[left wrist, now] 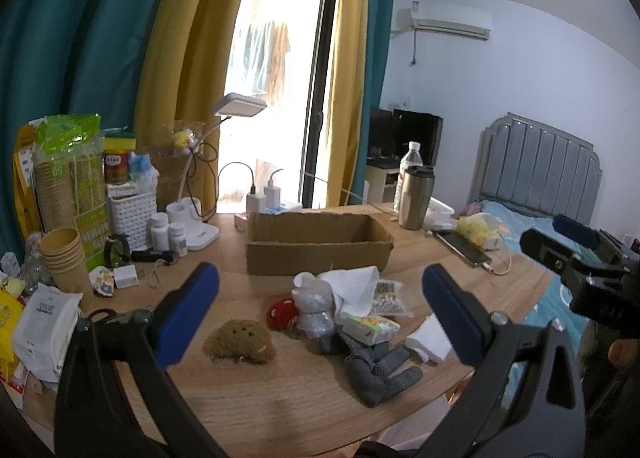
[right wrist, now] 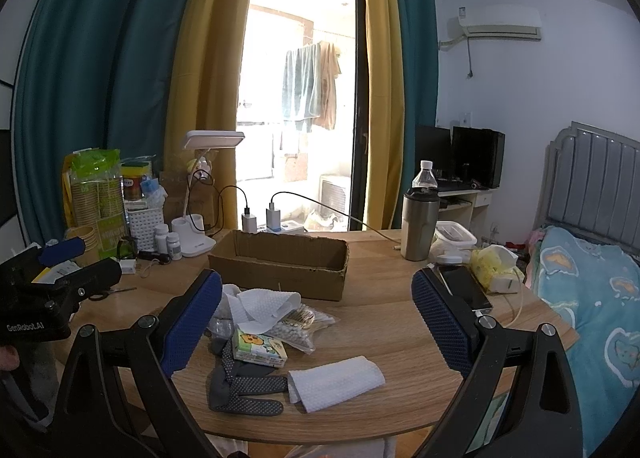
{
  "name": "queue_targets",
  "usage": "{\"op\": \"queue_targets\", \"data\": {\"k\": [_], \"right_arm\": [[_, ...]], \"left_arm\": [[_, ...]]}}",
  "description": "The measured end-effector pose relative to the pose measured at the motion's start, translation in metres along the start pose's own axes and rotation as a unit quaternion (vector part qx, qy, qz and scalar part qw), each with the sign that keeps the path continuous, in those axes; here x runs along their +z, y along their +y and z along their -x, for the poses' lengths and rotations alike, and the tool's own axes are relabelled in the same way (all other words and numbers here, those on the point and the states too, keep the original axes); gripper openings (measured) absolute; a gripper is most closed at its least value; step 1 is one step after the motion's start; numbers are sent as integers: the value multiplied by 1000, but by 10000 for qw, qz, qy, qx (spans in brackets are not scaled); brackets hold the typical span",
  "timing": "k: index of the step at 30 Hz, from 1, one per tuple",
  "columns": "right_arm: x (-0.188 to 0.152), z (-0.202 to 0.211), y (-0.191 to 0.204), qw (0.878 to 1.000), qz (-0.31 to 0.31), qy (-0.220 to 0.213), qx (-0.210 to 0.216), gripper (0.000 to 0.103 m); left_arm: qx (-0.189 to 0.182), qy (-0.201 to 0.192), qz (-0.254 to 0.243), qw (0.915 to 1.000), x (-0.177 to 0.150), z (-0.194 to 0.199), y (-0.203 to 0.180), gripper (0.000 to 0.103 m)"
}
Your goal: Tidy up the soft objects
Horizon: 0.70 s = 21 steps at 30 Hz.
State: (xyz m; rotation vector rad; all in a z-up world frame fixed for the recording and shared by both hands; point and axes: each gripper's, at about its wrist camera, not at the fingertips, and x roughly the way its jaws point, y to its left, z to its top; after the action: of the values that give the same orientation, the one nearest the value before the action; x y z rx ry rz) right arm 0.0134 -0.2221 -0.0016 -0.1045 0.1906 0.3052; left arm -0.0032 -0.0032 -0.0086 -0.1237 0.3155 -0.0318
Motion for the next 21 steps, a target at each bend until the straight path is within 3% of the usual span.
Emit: {"op": "queue_targets", "data": {"k": [21], "right_arm": [[-27,-51,-21,9977,-181,611,-248,98]], "left_arm": [[149,944,237,9951,-38,-58,26,103]]}}
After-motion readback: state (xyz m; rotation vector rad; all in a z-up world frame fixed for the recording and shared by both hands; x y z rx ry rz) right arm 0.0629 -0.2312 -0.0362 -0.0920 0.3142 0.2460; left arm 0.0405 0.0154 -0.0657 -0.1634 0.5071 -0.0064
